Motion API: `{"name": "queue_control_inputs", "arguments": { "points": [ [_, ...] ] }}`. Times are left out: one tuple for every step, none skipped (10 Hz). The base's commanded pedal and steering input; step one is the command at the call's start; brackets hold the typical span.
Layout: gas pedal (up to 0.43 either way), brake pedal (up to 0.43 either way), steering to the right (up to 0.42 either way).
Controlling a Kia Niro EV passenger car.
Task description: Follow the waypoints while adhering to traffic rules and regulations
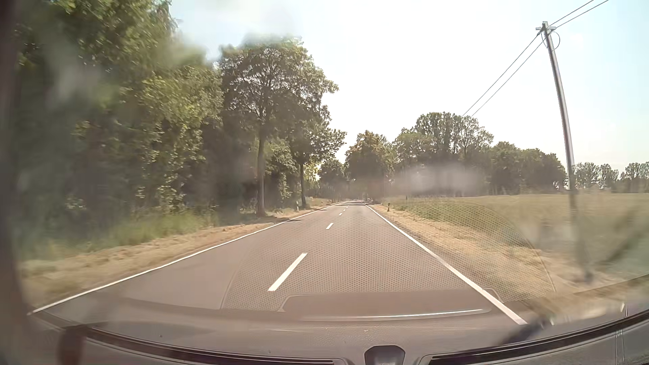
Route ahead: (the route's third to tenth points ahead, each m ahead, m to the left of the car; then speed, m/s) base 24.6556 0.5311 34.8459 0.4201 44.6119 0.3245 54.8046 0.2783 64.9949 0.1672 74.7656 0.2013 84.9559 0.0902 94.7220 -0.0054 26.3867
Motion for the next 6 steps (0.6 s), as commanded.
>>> {"name": "queue_control_inputs", "arguments": {
  "points": [
    [0.240,0.006,0.004],
    [0.240,0.006,0.004],
    [0.240,0.006,0.004],
    [0.240,0.006,0.004],
    [0.240,0.006,0.004],
    [0.240,0.006,0.004]
  ]
}}
